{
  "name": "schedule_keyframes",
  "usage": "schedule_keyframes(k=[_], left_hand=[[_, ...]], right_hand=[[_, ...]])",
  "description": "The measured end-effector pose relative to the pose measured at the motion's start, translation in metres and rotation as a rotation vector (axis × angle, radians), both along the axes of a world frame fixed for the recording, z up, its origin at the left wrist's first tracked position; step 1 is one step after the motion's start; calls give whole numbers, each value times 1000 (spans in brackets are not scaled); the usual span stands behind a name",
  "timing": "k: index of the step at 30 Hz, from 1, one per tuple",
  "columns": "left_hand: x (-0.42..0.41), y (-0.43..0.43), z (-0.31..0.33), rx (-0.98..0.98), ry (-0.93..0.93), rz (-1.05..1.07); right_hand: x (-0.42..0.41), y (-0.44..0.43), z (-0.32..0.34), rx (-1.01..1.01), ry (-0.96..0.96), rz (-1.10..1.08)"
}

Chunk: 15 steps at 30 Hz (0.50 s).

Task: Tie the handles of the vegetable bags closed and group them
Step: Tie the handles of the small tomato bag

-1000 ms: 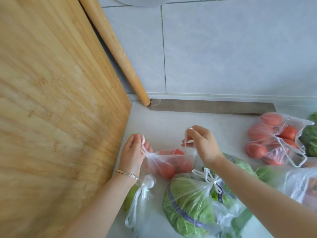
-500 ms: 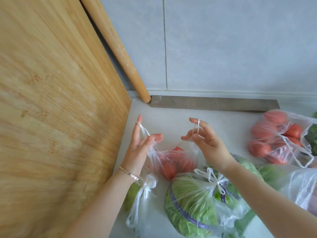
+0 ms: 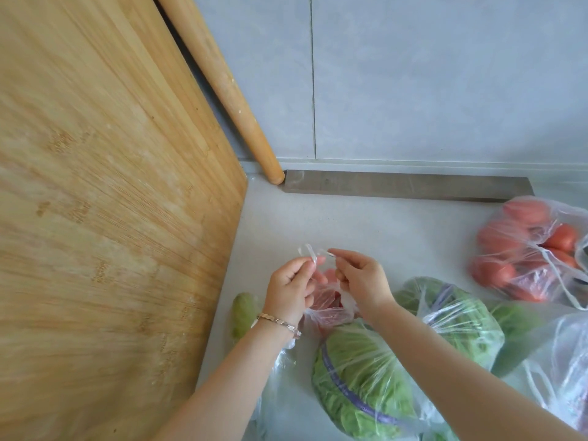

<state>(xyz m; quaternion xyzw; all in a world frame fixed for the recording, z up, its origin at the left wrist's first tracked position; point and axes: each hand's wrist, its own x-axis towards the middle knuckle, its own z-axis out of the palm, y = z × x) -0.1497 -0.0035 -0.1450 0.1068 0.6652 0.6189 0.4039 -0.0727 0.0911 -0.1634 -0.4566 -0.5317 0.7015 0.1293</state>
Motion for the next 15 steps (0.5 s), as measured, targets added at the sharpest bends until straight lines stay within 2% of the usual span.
schedule_keyframes(k=[4,8,11,15], left_hand=[[3,0,-1,-22,-36,-45],[1,2,-4,-77,-176,-28],[-3,0,-4,-101,-268,-138],[-4,2,-2,-194,-253,-150]], right_hand=[[5,-10,1,-136,73,-77],[11,-15,0,-252,138,-17],[18,-14,-8,-340,224,37],[22,-13,-6,-299,244,102]])
